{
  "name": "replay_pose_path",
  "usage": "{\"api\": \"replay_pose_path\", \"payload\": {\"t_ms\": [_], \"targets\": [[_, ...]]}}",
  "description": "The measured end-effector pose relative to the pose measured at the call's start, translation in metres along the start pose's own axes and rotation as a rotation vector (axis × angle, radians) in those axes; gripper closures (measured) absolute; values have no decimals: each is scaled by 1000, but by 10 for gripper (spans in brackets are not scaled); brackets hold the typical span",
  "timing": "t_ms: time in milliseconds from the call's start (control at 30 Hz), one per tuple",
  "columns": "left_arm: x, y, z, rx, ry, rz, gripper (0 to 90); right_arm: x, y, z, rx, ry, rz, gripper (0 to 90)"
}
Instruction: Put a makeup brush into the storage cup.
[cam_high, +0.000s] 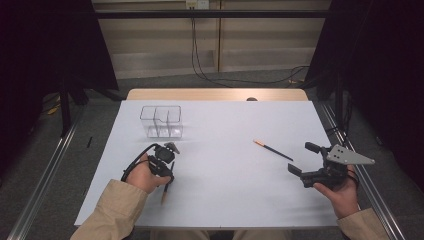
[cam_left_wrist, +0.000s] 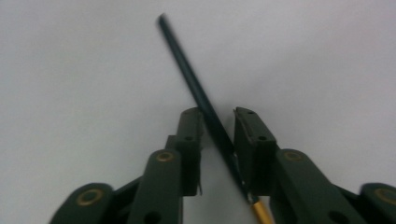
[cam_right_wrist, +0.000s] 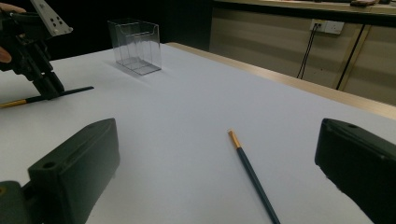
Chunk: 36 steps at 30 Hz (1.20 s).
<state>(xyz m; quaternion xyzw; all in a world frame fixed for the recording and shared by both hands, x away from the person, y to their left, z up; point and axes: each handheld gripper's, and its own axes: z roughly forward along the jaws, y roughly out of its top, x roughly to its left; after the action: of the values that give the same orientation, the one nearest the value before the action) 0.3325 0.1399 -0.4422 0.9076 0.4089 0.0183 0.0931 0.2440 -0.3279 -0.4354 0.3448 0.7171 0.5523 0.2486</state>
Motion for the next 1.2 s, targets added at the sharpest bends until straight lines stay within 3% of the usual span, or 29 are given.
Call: {"api": "replay_pose_path", "payload": {"t_ms": [100,233,400,633,700,1000,1200], "targets": [[-1,2,0,10,-15,16,833,0,0,0,-2,0,1,0],[-3,5,0,27,-6,57,837,1,0,1,0,4,-1,0],[-2,8,0,0,-10,96,837,0,0,0,2,2,-2,0],[2,10,2,-7,-41,82,827,0,-1,0,7,4,-3,0],[2,9,1,6,-49,81,789,0,-1,1,4,4,1,0],[6,-9,-4,39,-49,70,765,0,-1,2,9,7,-3,0],[-1,-8,-3,64,-26,85,800,1,-1,3,15,8,-5,0]]}}
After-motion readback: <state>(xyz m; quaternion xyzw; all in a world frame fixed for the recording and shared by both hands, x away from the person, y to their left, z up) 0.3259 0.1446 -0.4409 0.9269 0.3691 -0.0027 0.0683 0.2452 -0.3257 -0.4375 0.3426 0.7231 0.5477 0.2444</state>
